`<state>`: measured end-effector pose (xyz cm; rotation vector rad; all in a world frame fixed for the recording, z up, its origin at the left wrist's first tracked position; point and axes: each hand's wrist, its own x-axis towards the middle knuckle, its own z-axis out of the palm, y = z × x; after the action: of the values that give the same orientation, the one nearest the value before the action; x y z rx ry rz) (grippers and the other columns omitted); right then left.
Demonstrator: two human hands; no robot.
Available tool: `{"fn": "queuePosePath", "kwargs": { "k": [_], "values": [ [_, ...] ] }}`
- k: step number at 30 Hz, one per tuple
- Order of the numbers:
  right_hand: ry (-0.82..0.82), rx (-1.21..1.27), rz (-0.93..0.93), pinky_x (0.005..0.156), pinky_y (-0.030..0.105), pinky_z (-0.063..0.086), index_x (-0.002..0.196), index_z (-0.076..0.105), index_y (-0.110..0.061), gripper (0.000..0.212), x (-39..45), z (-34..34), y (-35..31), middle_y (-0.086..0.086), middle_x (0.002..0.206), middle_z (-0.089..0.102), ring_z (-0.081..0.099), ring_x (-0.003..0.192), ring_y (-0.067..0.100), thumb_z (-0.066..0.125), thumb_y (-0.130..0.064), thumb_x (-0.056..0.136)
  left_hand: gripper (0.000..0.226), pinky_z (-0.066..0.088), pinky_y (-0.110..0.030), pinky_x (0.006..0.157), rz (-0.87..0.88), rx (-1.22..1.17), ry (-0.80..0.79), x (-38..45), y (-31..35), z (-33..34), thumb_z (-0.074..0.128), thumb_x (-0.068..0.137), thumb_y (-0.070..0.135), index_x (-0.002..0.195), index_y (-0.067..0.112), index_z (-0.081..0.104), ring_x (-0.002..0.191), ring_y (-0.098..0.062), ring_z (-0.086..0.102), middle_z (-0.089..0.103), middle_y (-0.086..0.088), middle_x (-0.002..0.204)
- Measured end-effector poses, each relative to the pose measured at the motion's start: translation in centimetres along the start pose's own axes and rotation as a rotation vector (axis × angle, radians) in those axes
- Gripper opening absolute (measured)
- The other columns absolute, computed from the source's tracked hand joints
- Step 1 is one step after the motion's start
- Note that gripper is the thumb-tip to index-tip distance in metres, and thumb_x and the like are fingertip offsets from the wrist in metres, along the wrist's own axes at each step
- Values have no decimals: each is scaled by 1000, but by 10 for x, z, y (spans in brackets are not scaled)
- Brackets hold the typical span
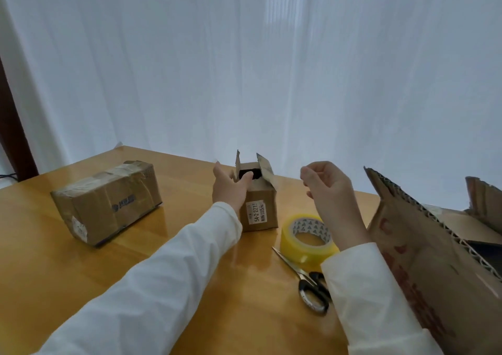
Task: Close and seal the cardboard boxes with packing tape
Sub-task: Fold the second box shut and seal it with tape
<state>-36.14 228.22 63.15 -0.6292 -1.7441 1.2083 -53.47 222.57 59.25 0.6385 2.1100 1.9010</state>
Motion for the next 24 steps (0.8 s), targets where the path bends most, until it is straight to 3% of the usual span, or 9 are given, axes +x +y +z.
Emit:
{"fn": "queuePosePath", "kwargs": {
  "k": [2,6,8,11,14,17,20,22,24],
  "values": [
    [-8,-30,-16,73,30,51,86,60,-19,11,0,-1,1,-8,76,59,54,71,7,57,-28,92,71,38,-38,105,11,94,24,15,0,4,54,94,26,150,18,11,127,-26,46,47,-7,138],
    [-15,-30,-15,70,23,48,86,60,-23,9,0,-4,4,-7,80,62,57,75,8,56,-27,93,56,29,-34,110,77,257,5,33,1,-18,45,98,18,149,14,23,135,-25,35,37,-7,148],
    [-33,-1,-17,74,26,51,86,61,-24,8,-1,-4,2,-5,85,64,61,83,11,56,-27,92,53,36,-35,108,103,283,-152,34,5,-45,50,97,20,146,15,31,129,-24,43,43,-8,143],
    [-112,74,-37,81,30,53,86,61,-23,7,-6,2,-9,-1,89,67,62,87,15,59,-27,91,41,53,-27,86,10,194,-531,17,20,-98,53,96,13,136,17,46,109,-21,61,61,-12,125],
    [-227,242,-36,82,29,55,86,62,-18,5,-21,18,-31,4,87,66,62,86,15,60,-20,90,45,55,-24,75,-91,223,-741,-10,36,-140,64,86,21,129,27,52,105,-20,65,66,-5,119],
    [-407,377,13,80,29,58,89,60,-16,1,-47,44,-51,4,87,67,66,84,12,61,-17,89,54,54,-30,83,-126,208,-801,-34,32,-161,73,81,30,131,28,52,108,-25,63,66,-7,120],
    [-606,333,37,82,32,58,91,57,-19,5,-75,72,-60,1,93,66,67,92,15,61,-20,89,46,50,-35,92,-105,76,-826,-55,16,-170,61,88,22,133,17,51,113,-29,60,63,-14,122],
    [-642,327,43,88,39,56,88,57,-21,5,-84,84,-65,3,97,64,64,98,21,62,-19,89,35,49,-35,95,-82,32,-849,-67,7,-172,54,95,17,130,12,52,112,-27,60,64,-13,119],
    [-650,306,48,91,42,54,84,59,-21,6,-83,90,-72,5,95,67,64,97,22,62,-18,89,41,45,-41,101,-66,21,-837,-73,-3,-175,58,93,25,132,12,51,114,-29,58,62,-14,122]
  ]
}}
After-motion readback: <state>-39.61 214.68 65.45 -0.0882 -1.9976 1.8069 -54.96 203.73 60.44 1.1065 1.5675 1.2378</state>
